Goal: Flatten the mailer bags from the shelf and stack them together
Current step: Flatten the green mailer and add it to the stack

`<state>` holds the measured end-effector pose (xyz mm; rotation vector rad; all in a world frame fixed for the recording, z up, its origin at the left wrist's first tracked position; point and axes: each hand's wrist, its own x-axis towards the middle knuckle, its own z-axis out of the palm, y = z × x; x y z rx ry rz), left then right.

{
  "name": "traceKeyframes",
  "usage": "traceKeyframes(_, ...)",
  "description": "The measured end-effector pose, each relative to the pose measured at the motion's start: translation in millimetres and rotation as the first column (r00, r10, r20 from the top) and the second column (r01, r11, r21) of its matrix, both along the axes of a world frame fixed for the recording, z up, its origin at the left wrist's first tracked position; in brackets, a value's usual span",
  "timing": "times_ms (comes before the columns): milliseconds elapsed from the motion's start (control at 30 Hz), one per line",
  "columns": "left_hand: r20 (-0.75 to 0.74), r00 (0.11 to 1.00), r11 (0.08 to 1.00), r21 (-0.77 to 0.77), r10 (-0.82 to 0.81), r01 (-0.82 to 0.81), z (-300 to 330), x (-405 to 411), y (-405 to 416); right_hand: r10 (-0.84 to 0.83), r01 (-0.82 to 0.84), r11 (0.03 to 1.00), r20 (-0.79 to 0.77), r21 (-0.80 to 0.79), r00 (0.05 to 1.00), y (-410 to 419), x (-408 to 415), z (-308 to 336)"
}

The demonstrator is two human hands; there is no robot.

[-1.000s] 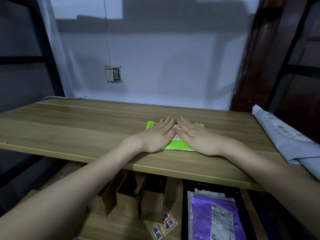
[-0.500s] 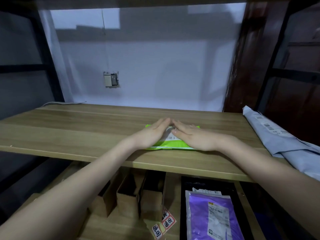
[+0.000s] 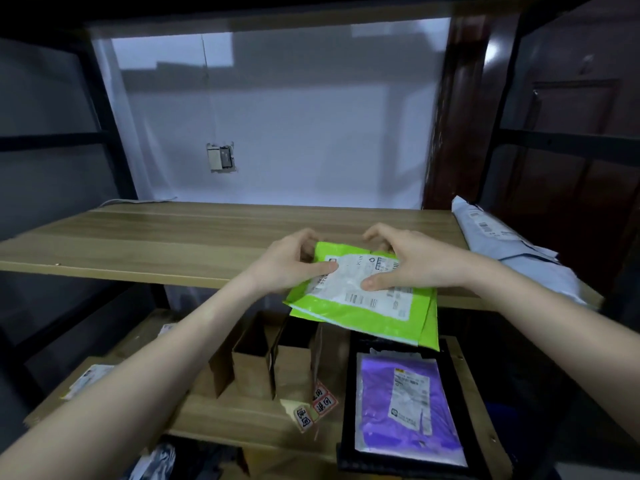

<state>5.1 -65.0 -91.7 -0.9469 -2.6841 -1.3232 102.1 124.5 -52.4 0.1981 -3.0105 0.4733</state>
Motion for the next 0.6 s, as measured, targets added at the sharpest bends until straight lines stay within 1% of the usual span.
traceKeyframes(100,0.056,0.998,0.978,0.209,-0.031,0.018,7.3,25.8,12.8,0.006,-0.007,1.000,-0.072,-0.009,0.997,2.2,17.2,-6.3)
traceKeyframes(167,0.044,0.993,0.963,0.252,-0.106,0.091,14.6,45.0,17.1,0.013,-0.015,1.000,-0.116,-0.016,0.993,5.4,31.0,-11.9)
traceKeyframes(267,0.060,0.966,0.933,0.279,-0.251,0.226,18.5,71.9,18.4,0.046,-0.057,0.994,-0.106,-0.099,0.993,13.4,55.7,-20.7)
traceKeyframes(300,0.078,0.954,0.922,0.292,-0.290,0.256,16.3,77.1,19.4,0.059,-0.070,0.987,-0.081,-0.142,0.995,16.5,64.2,-25.2)
traceKeyframes(367,0.109,0.936,0.909,0.296,-0.336,0.292,8.0,84.9,24.6,0.080,-0.072,0.966,0.019,-0.249,0.997,24.3,78.4,-41.0)
traceKeyframes(433,0.125,0.928,0.913,0.264,-0.352,0.310,-6.2,89.4,33.2,0.117,-0.065,0.927,0.121,-0.369,0.986,34.2,89.5,-63.1)
traceKeyframes(533,0.174,0.918,0.927,0.191,-0.356,0.323,-37.9,87.1,46.1,0.111,0.046,0.829,0.245,-0.557,0.963,47.2,102.6,-96.5)
traceKeyframes(600,0.168,0.924,0.935,0.153,-0.344,0.320,-63.5,78.6,54.0,0.053,0.121,0.798,0.269,-0.590,0.962,54.6,106.3,-118.5)
